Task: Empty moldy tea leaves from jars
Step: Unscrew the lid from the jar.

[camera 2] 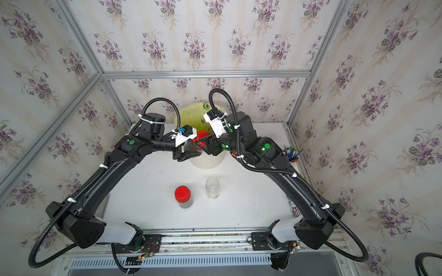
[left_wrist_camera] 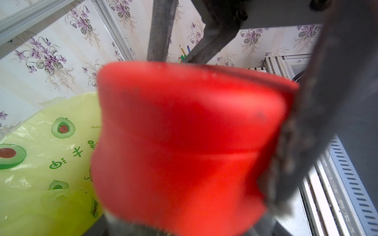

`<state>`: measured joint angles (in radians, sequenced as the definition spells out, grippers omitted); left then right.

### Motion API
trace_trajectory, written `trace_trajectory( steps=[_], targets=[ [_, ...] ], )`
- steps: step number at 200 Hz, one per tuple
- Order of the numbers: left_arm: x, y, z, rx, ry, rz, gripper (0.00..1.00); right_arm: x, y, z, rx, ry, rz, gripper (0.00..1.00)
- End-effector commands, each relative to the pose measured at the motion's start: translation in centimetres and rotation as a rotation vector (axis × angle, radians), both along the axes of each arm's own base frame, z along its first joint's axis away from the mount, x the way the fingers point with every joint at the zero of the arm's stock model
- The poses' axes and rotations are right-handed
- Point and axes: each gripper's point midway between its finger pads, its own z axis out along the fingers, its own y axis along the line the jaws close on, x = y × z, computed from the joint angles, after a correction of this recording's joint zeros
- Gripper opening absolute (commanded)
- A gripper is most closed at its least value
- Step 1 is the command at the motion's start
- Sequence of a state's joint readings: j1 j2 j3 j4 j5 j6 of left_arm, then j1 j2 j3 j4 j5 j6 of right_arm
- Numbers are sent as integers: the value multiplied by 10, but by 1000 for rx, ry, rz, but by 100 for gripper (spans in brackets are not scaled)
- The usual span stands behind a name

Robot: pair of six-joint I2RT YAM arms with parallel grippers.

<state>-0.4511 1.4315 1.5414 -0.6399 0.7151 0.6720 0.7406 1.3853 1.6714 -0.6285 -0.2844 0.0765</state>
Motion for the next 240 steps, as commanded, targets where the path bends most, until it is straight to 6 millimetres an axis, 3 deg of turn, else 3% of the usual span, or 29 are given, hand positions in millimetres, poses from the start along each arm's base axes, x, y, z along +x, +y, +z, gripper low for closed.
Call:
trace_trajectory(
  steps=[1,21,25,61,110,154,174,224,240],
  targets=[
    [-3,-3,8,-30,-19,-27,74,-6,1,-5,-24,-35,103,42],
    [-3,-3,5,-25,-18,-28,74,-9,2,-3,-23,-80,162,42],
    [-10,0,16,-37,-45,-29,74,-10,2,-2,-26,-88,175,42],
    [-13,1,19,-43,-50,-37,74,-18,5,2,-39,-173,287,41],
    [-13,0,17,-42,-45,-42,74,-7,-1,4,-59,-238,351,42],
    [-12,0,14,-37,-38,-44,74,-23,-1,9,-69,-308,490,43],
    [-12,-1,15,-38,-40,-45,74,-31,-2,7,-89,-338,543,46],
    [-12,-1,15,-37,-37,-46,74,-30,0,0,-122,-351,588,54],
    [-12,0,15,-35,-38,-43,74,-31,1,3,-113,-353,596,62]
  ],
)
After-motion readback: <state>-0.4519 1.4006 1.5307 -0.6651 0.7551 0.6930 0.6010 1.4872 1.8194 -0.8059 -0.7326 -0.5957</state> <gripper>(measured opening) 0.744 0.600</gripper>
